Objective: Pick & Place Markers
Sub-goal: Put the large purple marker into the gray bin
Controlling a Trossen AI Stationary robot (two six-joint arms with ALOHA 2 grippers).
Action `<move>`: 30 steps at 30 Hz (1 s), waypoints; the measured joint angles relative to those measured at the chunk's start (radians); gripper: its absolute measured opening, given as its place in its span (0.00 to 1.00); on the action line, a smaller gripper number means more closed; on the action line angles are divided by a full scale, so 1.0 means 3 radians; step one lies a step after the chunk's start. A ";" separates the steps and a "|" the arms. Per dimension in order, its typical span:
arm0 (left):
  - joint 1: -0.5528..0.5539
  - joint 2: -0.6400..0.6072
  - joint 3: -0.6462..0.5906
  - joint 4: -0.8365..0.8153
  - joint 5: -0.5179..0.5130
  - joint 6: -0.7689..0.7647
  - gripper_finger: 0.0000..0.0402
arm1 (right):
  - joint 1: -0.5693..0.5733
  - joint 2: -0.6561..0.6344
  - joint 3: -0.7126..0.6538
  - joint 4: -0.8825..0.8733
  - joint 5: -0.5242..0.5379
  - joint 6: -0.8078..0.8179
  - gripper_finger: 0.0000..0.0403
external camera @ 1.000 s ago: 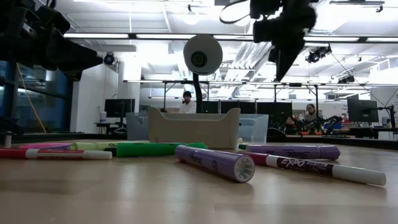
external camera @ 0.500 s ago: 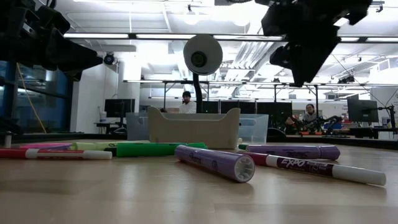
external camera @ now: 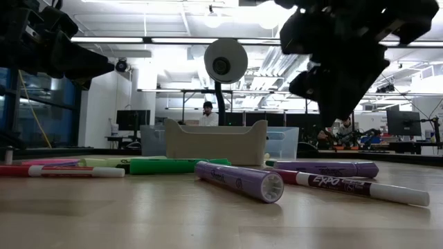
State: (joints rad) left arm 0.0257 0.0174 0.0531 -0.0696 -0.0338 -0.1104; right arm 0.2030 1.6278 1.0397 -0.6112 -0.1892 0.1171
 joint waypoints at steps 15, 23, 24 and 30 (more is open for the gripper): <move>-0.0001 -0.0001 -0.0001 0.0000 0.0000 0.0000 0.30 | 0.0115 0.0470 -0.0001 0.0460 0.0176 0.0068 0.54; -0.0001 -0.0001 0.0000 0.0001 0.0000 0.0000 0.30 | 0.0117 0.0540 0.0000 0.0500 0.0289 0.0030 0.52; -0.0001 -0.0001 -0.0001 0.0001 0.0000 0.0000 0.30 | 0.0117 0.0540 0.0000 0.0486 0.0301 0.0008 0.52; -0.0001 -0.0001 -0.0001 0.0000 0.0000 0.0000 0.30 | 0.0119 0.0616 -0.0004 0.0513 0.0288 -0.0173 0.51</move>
State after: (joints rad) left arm 0.0256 0.0170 0.0528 -0.0696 -0.0338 -0.1104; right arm 0.2386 1.8126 1.0386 -0.4572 -0.1030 0.0651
